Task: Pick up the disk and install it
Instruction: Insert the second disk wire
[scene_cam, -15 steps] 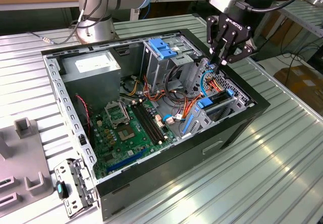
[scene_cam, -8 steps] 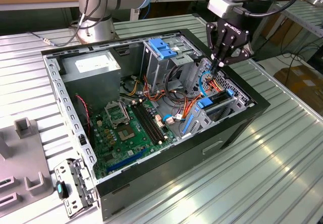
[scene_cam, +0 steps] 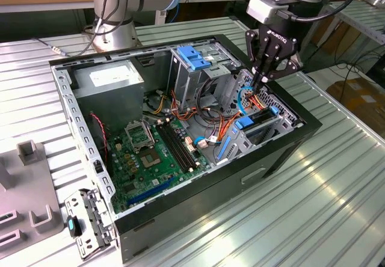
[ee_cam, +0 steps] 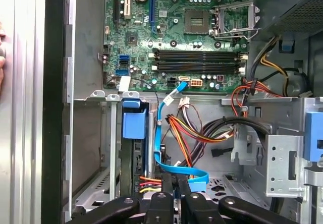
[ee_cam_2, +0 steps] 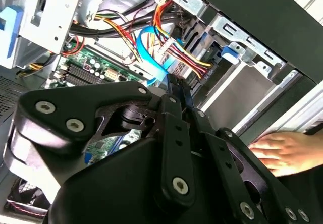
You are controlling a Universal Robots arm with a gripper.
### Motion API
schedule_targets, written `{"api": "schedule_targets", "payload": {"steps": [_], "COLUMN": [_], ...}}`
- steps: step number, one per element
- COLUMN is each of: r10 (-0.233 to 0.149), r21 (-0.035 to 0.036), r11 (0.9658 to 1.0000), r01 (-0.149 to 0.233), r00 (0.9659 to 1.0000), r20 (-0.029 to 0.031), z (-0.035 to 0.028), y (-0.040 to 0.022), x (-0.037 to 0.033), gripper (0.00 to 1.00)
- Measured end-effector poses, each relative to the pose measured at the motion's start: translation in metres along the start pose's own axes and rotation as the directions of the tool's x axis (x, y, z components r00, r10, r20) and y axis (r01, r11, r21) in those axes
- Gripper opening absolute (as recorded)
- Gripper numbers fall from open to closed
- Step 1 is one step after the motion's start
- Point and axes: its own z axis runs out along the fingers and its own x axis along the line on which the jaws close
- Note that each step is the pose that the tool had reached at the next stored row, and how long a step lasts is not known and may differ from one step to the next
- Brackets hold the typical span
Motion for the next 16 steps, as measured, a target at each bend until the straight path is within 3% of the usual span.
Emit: {"api": "schedule_targets", "payload": {"steps": [2, 7, 13, 16], "r10": [0.0, 0.0, 0.0, 0.0], "r21": [-0.0003, -0.001, -0.0013, -0.0014], "r11": [1.0, 1.0, 1.0, 1.0], "r01": [0.0, 0.0, 0.0, 0.0], "r00": [0.9999, 0.9993, 0.9987, 0.9984], "r20": [-0.0135, -0.0379, -0.0508, -0.0571], "z": [0.0018, 0.0071, 0.0124, 0.0143], "y": [0.0, -0.0001, -0.0003, -0.0003], "x": [-0.0001, -0.0004, -0.0007, -0.0009], "gripper": [0.18, 0.18, 0.25, 0.18]}}
